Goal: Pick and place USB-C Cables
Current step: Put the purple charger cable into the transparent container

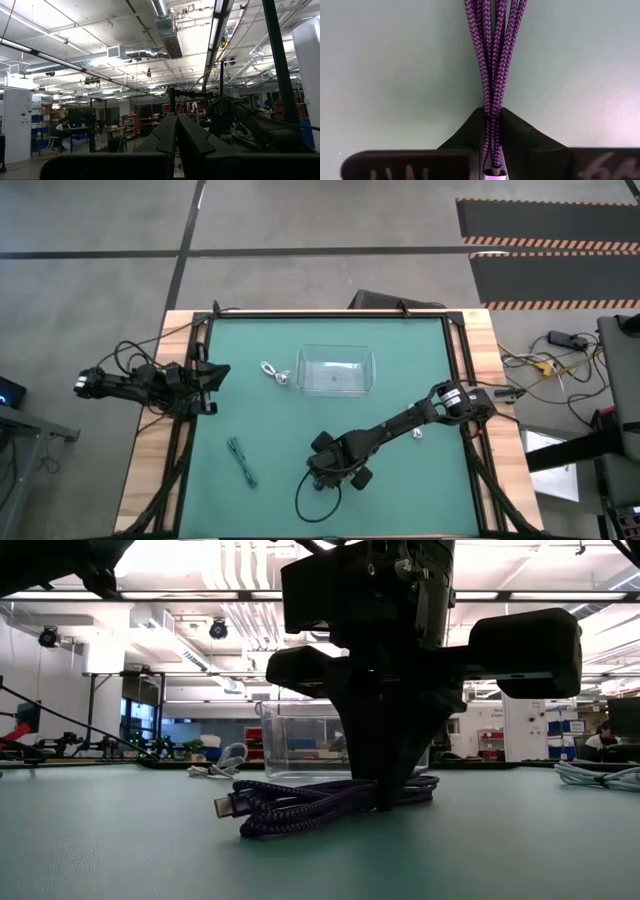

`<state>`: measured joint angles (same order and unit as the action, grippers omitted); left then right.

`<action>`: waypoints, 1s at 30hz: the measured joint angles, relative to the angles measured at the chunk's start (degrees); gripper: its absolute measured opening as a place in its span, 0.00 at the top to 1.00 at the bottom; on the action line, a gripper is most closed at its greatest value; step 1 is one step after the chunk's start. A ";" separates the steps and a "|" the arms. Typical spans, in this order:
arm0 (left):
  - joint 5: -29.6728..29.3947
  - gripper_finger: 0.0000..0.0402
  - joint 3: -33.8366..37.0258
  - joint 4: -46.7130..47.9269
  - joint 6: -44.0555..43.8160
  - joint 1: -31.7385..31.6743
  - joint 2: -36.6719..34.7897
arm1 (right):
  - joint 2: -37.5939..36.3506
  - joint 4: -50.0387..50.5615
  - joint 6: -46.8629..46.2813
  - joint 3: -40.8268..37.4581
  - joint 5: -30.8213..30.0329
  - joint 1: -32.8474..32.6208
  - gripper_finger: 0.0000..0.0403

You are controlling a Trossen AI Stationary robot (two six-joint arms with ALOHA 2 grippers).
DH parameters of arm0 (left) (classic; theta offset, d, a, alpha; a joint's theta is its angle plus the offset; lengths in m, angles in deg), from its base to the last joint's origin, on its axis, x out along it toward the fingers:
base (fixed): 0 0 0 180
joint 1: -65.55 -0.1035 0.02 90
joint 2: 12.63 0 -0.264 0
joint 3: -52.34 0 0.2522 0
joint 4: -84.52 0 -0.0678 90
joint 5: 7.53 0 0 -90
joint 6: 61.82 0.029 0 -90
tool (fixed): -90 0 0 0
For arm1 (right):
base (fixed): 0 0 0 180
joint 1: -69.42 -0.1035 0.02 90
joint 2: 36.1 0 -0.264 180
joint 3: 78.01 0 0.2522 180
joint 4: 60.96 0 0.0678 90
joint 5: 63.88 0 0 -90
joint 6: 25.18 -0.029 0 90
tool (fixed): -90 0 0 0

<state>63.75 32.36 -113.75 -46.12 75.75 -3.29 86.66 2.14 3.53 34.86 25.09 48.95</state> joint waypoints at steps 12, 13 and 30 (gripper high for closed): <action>0.00 1.00 0.00 0.00 0.00 0.02 0.00 | -0.58 0.60 -0.12 -0.04 -0.83 0.31 0.94; 0.00 1.00 0.00 0.00 0.00 0.02 0.00 | -0.75 1.05 -0.14 -0.07 -1.09 0.39 0.94; 0.00 1.00 0.00 0.00 0.00 0.02 0.00 | -1.90 6.18 -16.33 8.74 -0.64 3.72 0.94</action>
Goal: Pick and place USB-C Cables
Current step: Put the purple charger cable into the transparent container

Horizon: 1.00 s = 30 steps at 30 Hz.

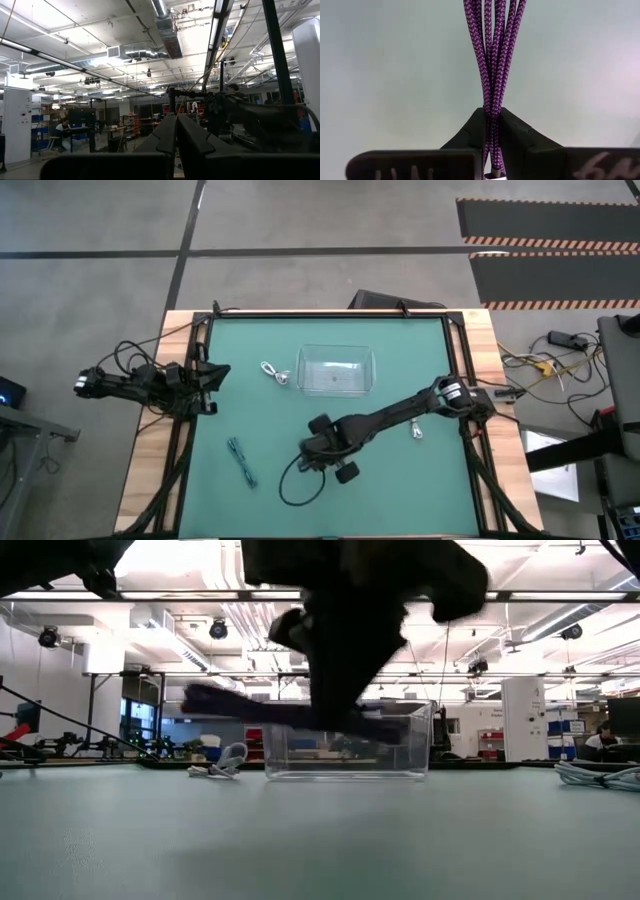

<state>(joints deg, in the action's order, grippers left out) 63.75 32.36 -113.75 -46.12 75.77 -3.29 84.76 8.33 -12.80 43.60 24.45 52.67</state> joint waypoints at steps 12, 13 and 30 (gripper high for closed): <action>0.00 1.00 0.00 -0.01 0.00 0.00 0.00 | 0.00 4.79 -14.14 13.05 0.02 5.79 0.94; 0.00 1.00 0.00 0.00 0.00 0.00 0.00 | 0.00 5.83 -14.61 14.17 0.02 6.32 0.94; 0.00 1.00 0.00 0.00 0.00 0.00 0.00 | 0.00 24.95 -13.43 24.06 -5.97 16.27 0.94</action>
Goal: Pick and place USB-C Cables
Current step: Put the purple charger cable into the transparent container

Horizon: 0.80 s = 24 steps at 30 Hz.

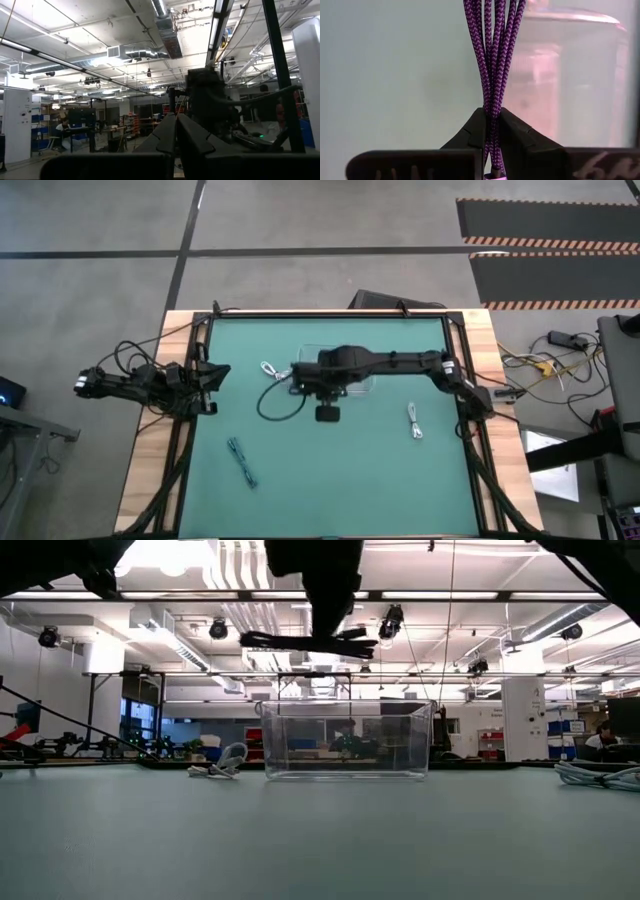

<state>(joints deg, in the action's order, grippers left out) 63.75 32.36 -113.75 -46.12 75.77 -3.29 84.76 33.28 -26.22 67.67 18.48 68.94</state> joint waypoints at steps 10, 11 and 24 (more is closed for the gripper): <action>-0.01 1.00 0.00 0.00 0.00 0.00 0.00 | 0.00 1.96 2.73 -0.06 -1.41 6.34 0.94; 0.00 1.00 0.00 0.00 0.00 -0.02 0.00 | 0.00 2.03 2.89 -0.07 -1.42 6.92 0.94; 0.00 1.00 0.00 0.00 -0.04 -0.01 0.00 | 0.00 2.48 7.11 -0.31 -1.23 11.11 0.94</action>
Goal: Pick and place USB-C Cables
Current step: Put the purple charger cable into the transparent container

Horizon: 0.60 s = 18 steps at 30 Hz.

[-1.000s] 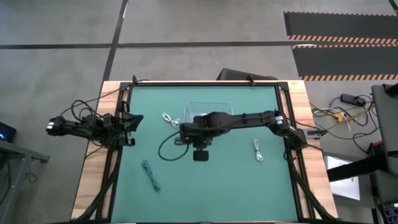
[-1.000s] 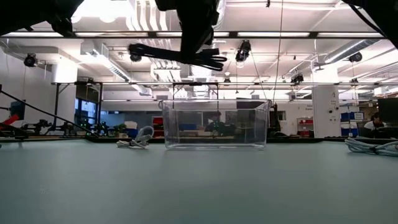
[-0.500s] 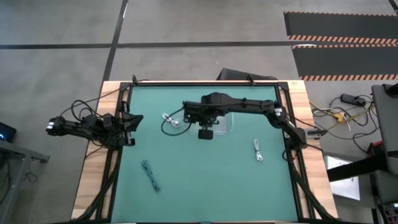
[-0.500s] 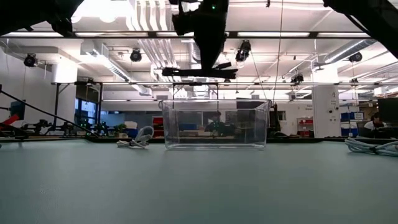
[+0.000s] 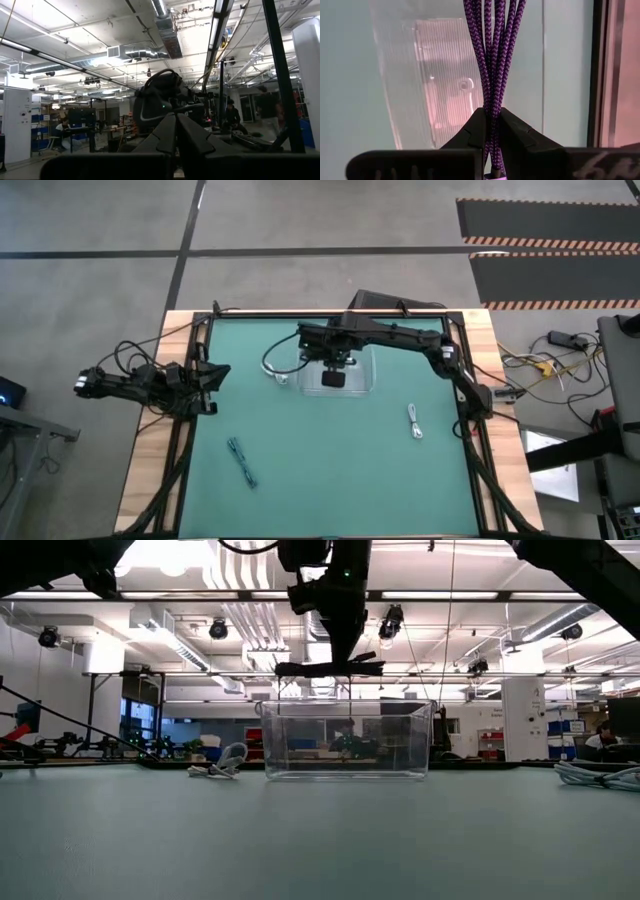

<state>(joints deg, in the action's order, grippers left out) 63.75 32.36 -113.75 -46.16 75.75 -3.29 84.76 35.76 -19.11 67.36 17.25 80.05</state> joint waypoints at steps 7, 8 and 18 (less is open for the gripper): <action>0.00 1.00 0.00 0.00 -0.03 0.02 0.00 | 0.00 -0.06 0.59 -0.61 0.31 0.47 0.94; 0.00 1.00 0.00 0.02 -0.05 -0.01 0.00 | 0.00 -0.03 0.61 -0.79 0.32 0.53 0.94; 0.00 1.00 0.00 0.02 -0.27 0.02 0.00 | 0.00 -0.29 1.10 -3.61 0.31 1.03 0.94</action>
<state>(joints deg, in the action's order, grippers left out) 63.75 32.36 -113.73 -46.43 75.77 -3.29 84.76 35.47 -18.01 63.76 17.56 81.08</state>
